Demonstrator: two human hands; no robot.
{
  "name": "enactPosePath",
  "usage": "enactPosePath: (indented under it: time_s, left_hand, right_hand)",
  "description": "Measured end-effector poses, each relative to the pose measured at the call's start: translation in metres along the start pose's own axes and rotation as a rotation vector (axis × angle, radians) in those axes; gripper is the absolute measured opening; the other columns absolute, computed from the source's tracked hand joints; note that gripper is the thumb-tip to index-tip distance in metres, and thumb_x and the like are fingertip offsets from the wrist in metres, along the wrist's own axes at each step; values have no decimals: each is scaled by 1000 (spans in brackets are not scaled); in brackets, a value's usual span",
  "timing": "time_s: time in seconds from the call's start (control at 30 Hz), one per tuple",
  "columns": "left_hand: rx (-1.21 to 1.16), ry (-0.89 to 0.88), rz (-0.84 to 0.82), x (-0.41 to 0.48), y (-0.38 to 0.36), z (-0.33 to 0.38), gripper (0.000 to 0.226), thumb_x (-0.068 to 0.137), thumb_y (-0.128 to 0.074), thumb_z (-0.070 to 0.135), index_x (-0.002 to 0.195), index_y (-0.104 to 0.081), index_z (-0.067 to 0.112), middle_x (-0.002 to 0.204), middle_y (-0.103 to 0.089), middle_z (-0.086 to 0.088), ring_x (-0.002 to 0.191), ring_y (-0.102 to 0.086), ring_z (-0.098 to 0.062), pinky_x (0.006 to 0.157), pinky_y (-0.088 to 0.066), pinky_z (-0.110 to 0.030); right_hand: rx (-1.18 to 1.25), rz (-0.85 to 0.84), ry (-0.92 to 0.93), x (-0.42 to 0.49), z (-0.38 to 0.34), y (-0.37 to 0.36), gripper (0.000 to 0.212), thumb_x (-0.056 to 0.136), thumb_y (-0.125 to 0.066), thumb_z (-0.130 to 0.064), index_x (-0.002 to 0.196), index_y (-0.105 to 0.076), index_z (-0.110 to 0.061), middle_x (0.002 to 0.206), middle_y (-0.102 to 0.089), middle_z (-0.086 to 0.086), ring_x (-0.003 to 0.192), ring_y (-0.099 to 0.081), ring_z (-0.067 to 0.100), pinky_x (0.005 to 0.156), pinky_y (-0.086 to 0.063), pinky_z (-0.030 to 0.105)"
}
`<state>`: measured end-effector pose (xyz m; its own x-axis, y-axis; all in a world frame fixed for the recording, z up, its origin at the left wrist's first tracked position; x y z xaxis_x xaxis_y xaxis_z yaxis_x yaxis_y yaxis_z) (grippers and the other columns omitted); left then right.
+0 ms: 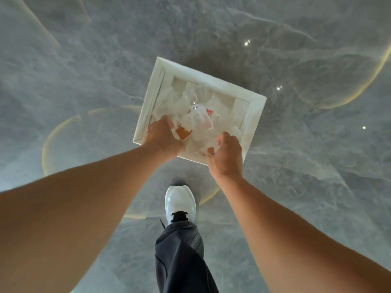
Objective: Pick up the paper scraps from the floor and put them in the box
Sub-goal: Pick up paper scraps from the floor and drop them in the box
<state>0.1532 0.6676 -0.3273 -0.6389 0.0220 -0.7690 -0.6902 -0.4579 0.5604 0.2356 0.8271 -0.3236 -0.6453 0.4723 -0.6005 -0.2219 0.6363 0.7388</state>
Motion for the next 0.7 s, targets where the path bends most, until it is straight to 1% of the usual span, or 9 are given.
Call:
enactPosePath:
  time_s: [0.07,0.17,0.23,0.3,0.33,0.43,0.5,0.6,0.7]
  left_hand:
    - [61,3,-36,-8,5,-24,38,74,-67,21,111,-58,21,107,-61,-2,99,-56,-24,70,-49,-31]
    - [73,42,-109,-26,18,-61,24,75,-63,19,98,-61,27,105,-64,-3,94,-60,-24,70,-49,-29]
    - [50,47,-131,-40,29,-85,20,75,-62,18,92,-61,28,102,-65,-3,91,-62,-24,73,-51,-28]
    - [50,21,-146,-56,41,-110,23,75,-61,17,95,-63,27,104,-66,-4,95,-62,-24,78,-51,-28]
    - [58,-3,-155,-65,47,-124,25,75,-61,16,99,-63,25,107,-66,-5,99,-62,-25,80,-52,-28]
    - [66,-22,-154,-96,67,-177,29,77,-59,15,104,-61,25,112,-63,-7,102,-61,-28,79,-50,-28]
    - [44,7,-145,-123,77,-228,29,78,-58,15,105,-60,25,114,-62,-7,103,-61,-29,77,-48,-28]
    - [-11,57,-129,-172,89,-315,32,78,-54,14,108,-58,26,118,-58,-6,106,-60,-29,74,-46,-29]
    - [-49,49,-101,-230,104,-401,38,78,-56,14,115,-55,23,123,-56,-7,111,-58,-31,81,-47,-34]
  right_hand:
    - [-24,-19,41,-8,-14,-6,25,88,-58,-16,111,-55,-6,109,-56,11,97,-58,29,81,-47,35]
    - [-69,-43,139,-26,-47,-16,23,87,-56,-14,109,-56,-6,105,-58,11,95,-59,30,79,-47,35]
    - [-102,-84,218,-40,-74,-26,27,85,-55,-13,112,-56,-7,108,-58,12,98,-59,30,81,-47,35]
    - [-167,-149,324,-57,-104,-40,31,84,-56,-13,115,-56,-7,114,-58,13,105,-57,31,88,-45,35]
    - [-208,-177,382,-69,-118,-48,28,83,-56,-13,111,-56,-7,114,-58,13,106,-56,31,88,-44,37]
    - [-297,-216,536,-112,-157,-70,15,82,-57,-12,96,-56,-8,102,-59,14,98,-56,33,81,-43,37]
    - [-336,-220,578,-144,-176,-89,14,80,-59,-11,94,-58,-8,97,-61,15,94,-57,33,78,-43,37]
    - [-406,-202,596,-192,-200,-126,22,77,-63,-10,98,-61,-5,96,-64,18,94,-59,36,82,-45,40]
    - [-507,-210,609,-257,-232,-181,23,75,-66,-10,97,-63,-4,96,-65,20,96,-60,37,83,-45,39]
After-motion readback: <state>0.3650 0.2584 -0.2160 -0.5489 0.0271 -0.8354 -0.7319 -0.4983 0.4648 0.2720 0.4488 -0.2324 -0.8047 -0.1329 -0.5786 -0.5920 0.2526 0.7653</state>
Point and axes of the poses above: each hand's wrist, its own x-axis towards the middle knuckle, its own y-axis out of the back of the hand, z = x × y, the point moved 6 cm from there along x, towards the middle knuckle
